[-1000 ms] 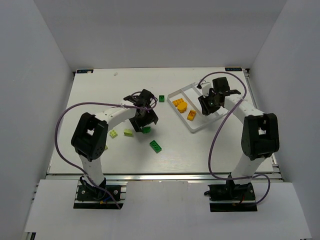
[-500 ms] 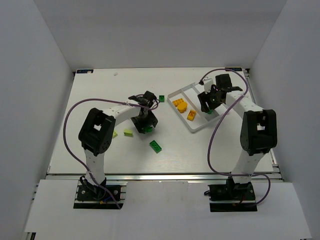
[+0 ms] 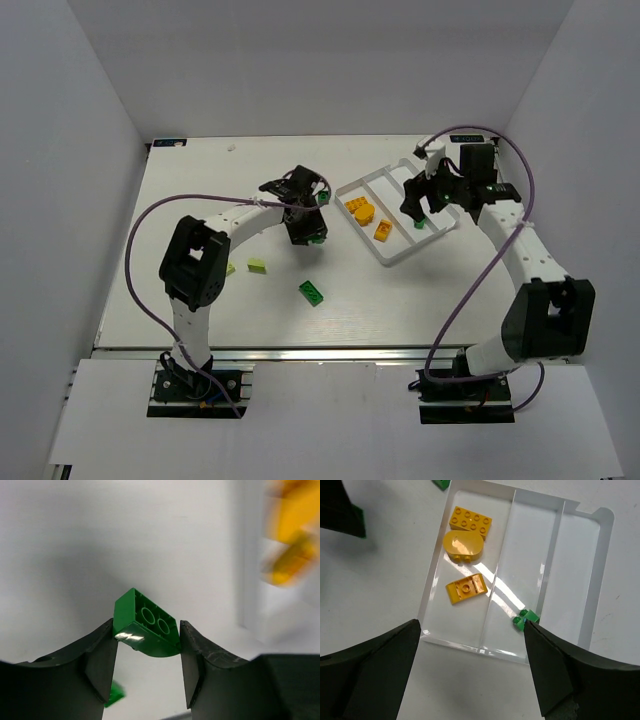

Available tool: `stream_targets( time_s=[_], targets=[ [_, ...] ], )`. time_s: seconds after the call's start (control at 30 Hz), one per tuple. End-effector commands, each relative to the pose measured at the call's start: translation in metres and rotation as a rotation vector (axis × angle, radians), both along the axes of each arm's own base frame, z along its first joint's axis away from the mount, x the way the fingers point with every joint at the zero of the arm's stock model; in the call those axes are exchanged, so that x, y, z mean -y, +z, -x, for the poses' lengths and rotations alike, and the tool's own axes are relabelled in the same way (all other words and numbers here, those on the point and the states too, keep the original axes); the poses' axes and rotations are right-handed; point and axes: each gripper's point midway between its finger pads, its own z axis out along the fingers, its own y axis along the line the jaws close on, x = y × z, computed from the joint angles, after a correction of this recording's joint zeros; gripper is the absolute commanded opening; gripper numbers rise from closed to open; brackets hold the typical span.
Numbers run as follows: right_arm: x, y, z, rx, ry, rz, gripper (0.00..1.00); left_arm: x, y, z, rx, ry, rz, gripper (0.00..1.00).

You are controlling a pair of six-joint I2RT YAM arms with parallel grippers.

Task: Sort the legos into containers by color

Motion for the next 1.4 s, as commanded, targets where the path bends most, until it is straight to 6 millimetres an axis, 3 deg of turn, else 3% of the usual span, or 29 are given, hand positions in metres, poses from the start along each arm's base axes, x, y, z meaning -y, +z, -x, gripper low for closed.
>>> stream_targets(
  time_s=[0.0, 0.03, 0.07, 0.1, 0.13, 0.17, 0.2, 0.23, 0.27, 0.33, 0.5, 0.63, 0.7, 0.83, 0.87, 1.03, 1.1, 1.37],
  targets=[
    [-0.001, 0.006, 0.010, 0.064, 0.033, -0.043, 0.89, 0.085, 0.088, -0.029, 0.265, -0.336, 0.314, 0.06],
    [-0.001, 0.004, 0.013, 0.054, 0.034, -0.054, 0.89, 0.100, 0.100, -0.034, 0.305, -0.378, 0.352, 0.06],
    [-0.001, 0.004, 0.015, 0.047, 0.033, -0.066, 0.89, 0.112, 0.092, -0.037, 0.297, -0.419, 0.361, 0.06],
    [0.000, 0.003, 0.019, 0.030, 0.025, -0.081, 0.89, 0.127, 0.119, -0.050, 0.359, -0.450, 0.405, 0.06],
    [0.001, 0.004, 0.020, 0.027, 0.025, -0.093, 0.88, 0.136, 0.126, -0.052, 0.355, -0.482, 0.441, 0.06],
    [0.001, 0.006, 0.021, 0.027, 0.019, -0.102, 0.88, 0.150, 0.108, -0.054, 0.323, -0.505, 0.452, 0.07],
    [0.002, 0.009, 0.022, 0.039, 0.014, -0.111, 0.87, 0.158, 0.111, -0.060, 0.332, -0.515, 0.474, 0.07],
    [0.004, 0.008, 0.023, 0.034, 0.006, -0.115, 0.88, 0.174, 0.139, -0.066, 0.384, -0.541, 0.526, 0.07],
    [0.004, 0.008, 0.024, 0.035, 0.002, -0.117, 0.88, 0.182, 0.121, -0.074, 0.365, -0.541, 0.531, 0.08],
    [0.007, 0.012, 0.025, 0.046, -0.007, -0.121, 0.88, 0.196, 0.138, -0.088, 0.414, -0.534, 0.583, 0.11],
    [0.010, 0.015, 0.029, 0.061, -0.017, -0.126, 0.89, 0.220, 0.127, -0.104, 0.481, -0.526, 0.673, 0.17],
    [0.018, 0.014, 0.032, 0.056, -0.035, -0.135, 0.89, 0.234, 0.130, -0.117, 0.544, -0.497, 0.714, 0.21],
    [0.010, 0.012, 0.037, 0.049, -0.014, -0.140, 0.89, 0.237, 0.132, -0.125, 0.575, -0.481, 0.723, 0.24],
    [0.010, 0.011, 0.042, 0.046, -0.016, -0.145, 0.89, 0.239, 0.105, -0.129, 0.530, -0.449, 0.709, 0.31],
    [0.009, 0.010, 0.043, 0.043, -0.013, -0.146, 0.89, 0.239, 0.101, -0.128, 0.523, -0.449, 0.707, 0.39],
    [0.008, 0.010, 0.048, 0.054, 0.022, -0.137, 0.89, 0.245, 0.084, -0.119, 0.465, -0.462, 0.719, 0.56],
    [0.003, 0.011, 0.052, 0.051, 0.064, -0.145, 0.89, 0.245, 0.091, -0.119, 0.477, -0.464, 0.725, 0.66],
    [-0.013, 0.021, 0.065, 0.082, 0.220, -0.171, 0.89, 0.234, 0.136, -0.132, 0.574, -0.446, 0.740, 0.78]
  ],
)
